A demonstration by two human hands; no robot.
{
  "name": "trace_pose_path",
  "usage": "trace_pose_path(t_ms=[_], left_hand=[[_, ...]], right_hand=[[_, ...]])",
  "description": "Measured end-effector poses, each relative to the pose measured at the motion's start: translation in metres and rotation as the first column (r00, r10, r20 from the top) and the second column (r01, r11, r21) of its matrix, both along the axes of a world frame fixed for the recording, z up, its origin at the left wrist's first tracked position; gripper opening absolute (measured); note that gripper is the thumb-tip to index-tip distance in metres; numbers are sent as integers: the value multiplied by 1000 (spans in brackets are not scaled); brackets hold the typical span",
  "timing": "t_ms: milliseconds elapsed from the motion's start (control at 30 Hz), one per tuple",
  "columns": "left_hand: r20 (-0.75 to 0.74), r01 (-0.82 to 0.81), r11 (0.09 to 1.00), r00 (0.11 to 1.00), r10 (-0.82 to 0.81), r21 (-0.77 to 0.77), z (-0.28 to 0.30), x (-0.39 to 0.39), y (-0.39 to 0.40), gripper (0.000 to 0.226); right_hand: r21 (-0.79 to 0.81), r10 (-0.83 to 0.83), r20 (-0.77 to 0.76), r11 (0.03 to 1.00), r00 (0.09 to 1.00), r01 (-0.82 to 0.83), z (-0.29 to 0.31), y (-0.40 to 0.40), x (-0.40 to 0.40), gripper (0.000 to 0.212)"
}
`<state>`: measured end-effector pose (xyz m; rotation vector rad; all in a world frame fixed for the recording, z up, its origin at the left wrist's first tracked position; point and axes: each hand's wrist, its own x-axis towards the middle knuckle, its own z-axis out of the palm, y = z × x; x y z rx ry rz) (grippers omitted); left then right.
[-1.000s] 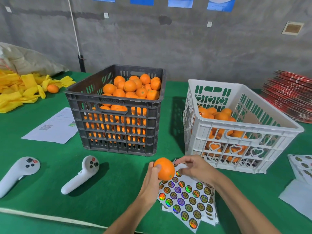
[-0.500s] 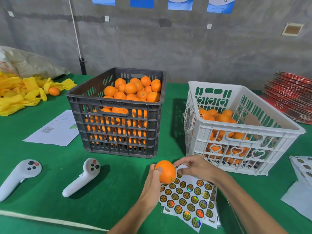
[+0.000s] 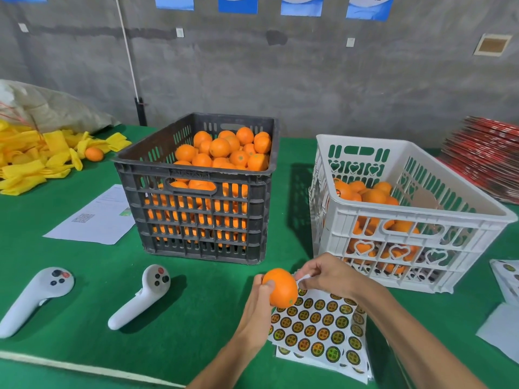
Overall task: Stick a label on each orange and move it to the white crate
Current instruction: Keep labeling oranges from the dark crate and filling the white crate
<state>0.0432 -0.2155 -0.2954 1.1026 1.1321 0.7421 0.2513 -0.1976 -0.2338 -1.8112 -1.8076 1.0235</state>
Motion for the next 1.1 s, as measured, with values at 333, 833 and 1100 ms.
trace_pose_path(t_ms=[333,833,1100], left_hand=[[-49,50,997,998,-48,51,2,-2,-4,106],[-93,88,991,992,-79,99,9,-3,-9,63],[-113,97,989,990,-84,116,7,-3,-8,86]], right_hand=[[-60,-141,-137,989,980,134,-17,8,-5,11],[-202,-127,-97,974,987,105,-4,12,0,20],[-63,-105,-108,993,989,99,-11,10,-1,8]])
